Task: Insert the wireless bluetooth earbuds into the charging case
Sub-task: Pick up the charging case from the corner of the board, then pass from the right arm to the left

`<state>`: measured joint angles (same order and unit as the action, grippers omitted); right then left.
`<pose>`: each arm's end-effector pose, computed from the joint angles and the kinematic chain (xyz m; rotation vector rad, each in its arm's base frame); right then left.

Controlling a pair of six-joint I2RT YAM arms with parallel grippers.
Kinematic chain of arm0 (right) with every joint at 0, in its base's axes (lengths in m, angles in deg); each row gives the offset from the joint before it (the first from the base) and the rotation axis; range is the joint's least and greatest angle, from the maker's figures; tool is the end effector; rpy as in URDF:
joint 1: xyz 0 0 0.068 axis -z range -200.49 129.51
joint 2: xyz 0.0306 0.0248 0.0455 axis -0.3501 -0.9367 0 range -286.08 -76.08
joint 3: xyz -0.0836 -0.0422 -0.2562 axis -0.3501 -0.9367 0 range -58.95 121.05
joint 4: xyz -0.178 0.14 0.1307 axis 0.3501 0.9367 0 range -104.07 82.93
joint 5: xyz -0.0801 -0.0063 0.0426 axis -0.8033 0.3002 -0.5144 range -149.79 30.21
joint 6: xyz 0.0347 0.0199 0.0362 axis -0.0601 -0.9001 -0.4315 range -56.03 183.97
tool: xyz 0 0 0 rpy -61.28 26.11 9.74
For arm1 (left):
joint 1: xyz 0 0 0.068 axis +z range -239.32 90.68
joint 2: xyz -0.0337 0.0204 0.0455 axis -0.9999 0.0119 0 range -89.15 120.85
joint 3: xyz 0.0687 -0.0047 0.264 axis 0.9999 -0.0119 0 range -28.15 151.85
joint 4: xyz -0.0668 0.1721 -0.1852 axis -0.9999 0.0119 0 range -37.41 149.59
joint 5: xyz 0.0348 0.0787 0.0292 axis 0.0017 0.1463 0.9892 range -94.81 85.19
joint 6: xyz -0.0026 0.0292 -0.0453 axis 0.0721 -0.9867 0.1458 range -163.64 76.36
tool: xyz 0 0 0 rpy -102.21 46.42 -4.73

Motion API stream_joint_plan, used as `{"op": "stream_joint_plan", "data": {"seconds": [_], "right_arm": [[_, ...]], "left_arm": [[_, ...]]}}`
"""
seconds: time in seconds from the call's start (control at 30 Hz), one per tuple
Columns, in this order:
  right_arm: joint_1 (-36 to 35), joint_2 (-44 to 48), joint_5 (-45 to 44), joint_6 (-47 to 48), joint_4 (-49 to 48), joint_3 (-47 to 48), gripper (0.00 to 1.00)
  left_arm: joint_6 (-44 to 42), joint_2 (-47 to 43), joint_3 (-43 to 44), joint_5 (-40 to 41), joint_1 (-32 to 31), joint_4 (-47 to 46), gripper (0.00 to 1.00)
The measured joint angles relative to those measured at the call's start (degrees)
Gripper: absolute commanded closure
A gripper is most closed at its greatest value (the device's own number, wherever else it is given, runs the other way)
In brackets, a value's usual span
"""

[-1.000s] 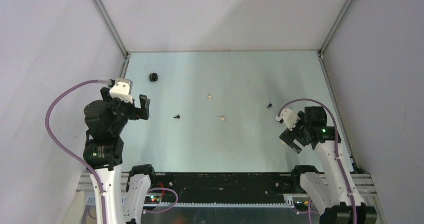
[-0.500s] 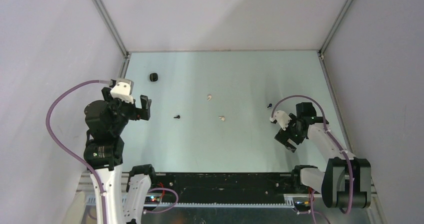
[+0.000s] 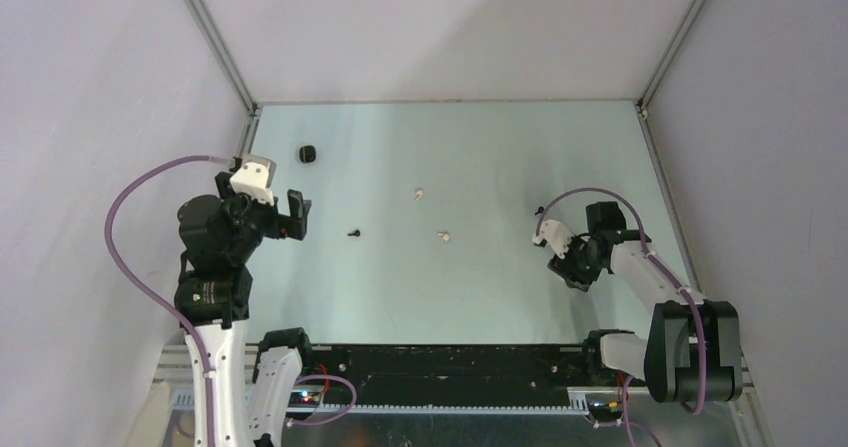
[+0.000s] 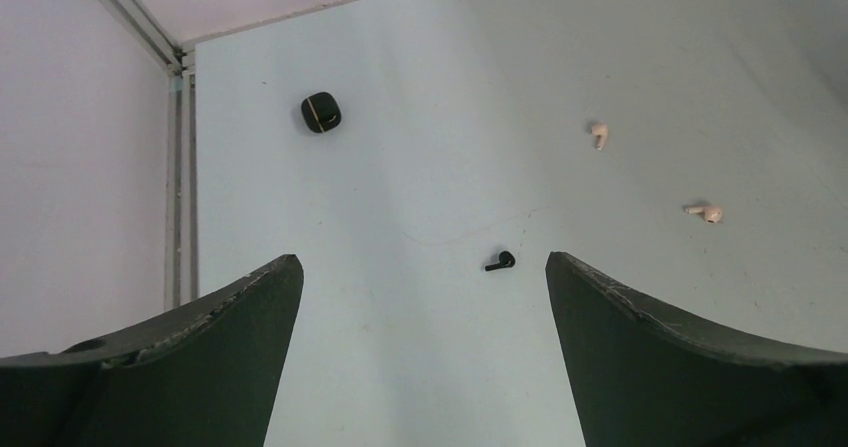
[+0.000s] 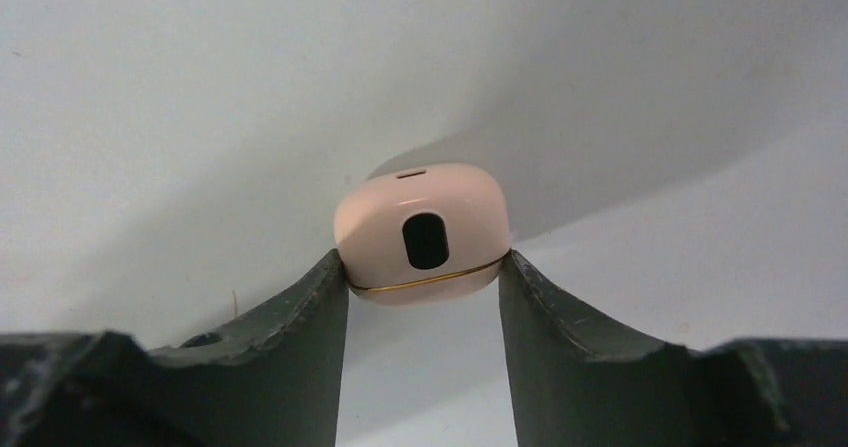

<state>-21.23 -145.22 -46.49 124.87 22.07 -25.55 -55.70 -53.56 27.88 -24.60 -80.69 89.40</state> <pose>0.1936 0.0107 0.1625 -1.4543 2.3378 0.0578 0.1175 0.0058 0.3786 0.2928 1.8163 -0.0679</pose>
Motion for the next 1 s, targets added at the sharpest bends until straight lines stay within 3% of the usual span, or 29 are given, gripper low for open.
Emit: {"op": "stream_joint_plan", "data": {"seconds": [0.1, 0.27, 0.53, 0.73, 1.0], "right_arm": [[-1.46, 1.68, 1.31, 0.63, 0.04, -0.09, 0.66], [-4.55, 8.20, 2.51, 0.72, -0.04, -0.24, 0.66], [-23.82, 18.60, -3.63, -3.89, -5.73, -0.26, 0.64], [-37.03, 15.37, -11.39, -8.39, -11.78, 3.82, 0.61], [-44.19, 9.62, -17.59, -14.71, -17.27, 13.11, 0.62]], "left_arm": [[0.07, 0.85, -1.46, -0.61, -0.13, -1.40, 0.01], [1.55, 3.30, -2.91, 0.87, -2.38, -4.72, 0.01], [3.04, 19.17, 0.68, 7.54, -15.76, -8.31, 0.01], [3.48, 32.28, 8.55, 6.86, -27.02, -8.37, 0.01], [8.83, 49.27, 21.11, -4.96, -36.22, -7.89, 0.01]]}}
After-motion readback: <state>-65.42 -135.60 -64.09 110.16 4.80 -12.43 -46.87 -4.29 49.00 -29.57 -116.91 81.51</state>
